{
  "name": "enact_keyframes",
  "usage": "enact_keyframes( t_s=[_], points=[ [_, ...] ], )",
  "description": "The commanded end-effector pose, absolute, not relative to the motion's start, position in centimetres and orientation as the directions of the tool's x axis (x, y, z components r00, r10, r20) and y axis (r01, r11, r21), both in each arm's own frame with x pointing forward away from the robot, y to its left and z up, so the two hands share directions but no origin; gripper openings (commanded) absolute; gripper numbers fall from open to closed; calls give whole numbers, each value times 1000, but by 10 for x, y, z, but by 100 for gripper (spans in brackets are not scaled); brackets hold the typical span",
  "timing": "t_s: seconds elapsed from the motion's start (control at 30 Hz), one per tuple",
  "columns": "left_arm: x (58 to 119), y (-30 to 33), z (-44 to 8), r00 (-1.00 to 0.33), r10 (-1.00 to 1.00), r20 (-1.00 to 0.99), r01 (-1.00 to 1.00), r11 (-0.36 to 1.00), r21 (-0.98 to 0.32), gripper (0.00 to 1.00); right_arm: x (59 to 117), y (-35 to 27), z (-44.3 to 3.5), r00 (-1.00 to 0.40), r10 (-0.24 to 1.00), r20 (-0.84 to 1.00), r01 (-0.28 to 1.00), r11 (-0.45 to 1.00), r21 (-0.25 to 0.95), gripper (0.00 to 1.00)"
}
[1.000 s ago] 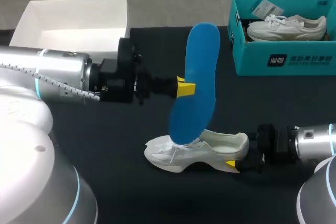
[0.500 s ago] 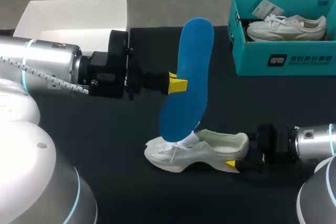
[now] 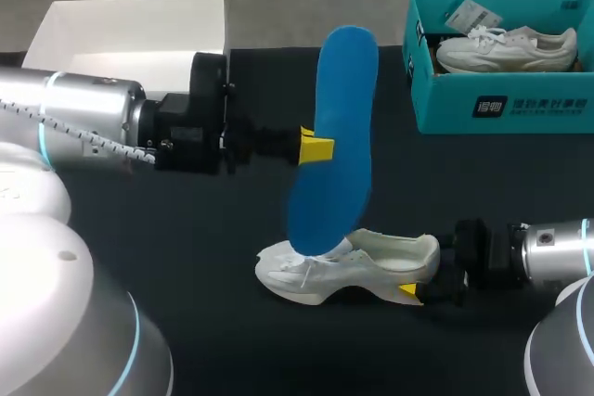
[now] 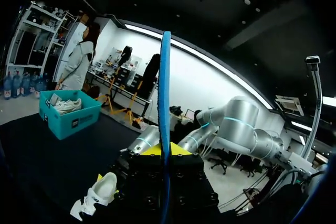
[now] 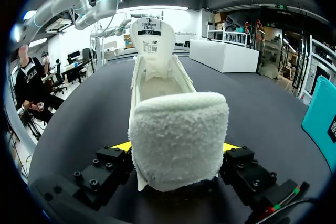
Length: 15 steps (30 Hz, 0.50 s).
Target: Take the shoe out of the shoebox, open the shoe tongue, remove and reinsert the insole, then place the shoe into the shoebox
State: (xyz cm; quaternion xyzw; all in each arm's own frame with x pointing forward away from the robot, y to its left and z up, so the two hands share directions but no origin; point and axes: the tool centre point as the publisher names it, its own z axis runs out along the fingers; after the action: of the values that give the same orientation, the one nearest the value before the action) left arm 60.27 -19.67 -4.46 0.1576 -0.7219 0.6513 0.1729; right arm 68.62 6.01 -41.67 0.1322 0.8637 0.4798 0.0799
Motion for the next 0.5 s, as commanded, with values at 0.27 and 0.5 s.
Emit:
enact_keyframes(
  t_s=[0.27, 0.5],
  points=[
    [589, -229, -26, -850, 80, 520, -515, 83, -853, 0, 686, 61, -418, -951, 308, -13, 153, 508, 847, 0],
    [576, -237, -14, -801, 69, 594, -591, 62, -804, 0, 686, 61, -418, -951, 308, -13, 153, 508, 847, 0]
  ],
)
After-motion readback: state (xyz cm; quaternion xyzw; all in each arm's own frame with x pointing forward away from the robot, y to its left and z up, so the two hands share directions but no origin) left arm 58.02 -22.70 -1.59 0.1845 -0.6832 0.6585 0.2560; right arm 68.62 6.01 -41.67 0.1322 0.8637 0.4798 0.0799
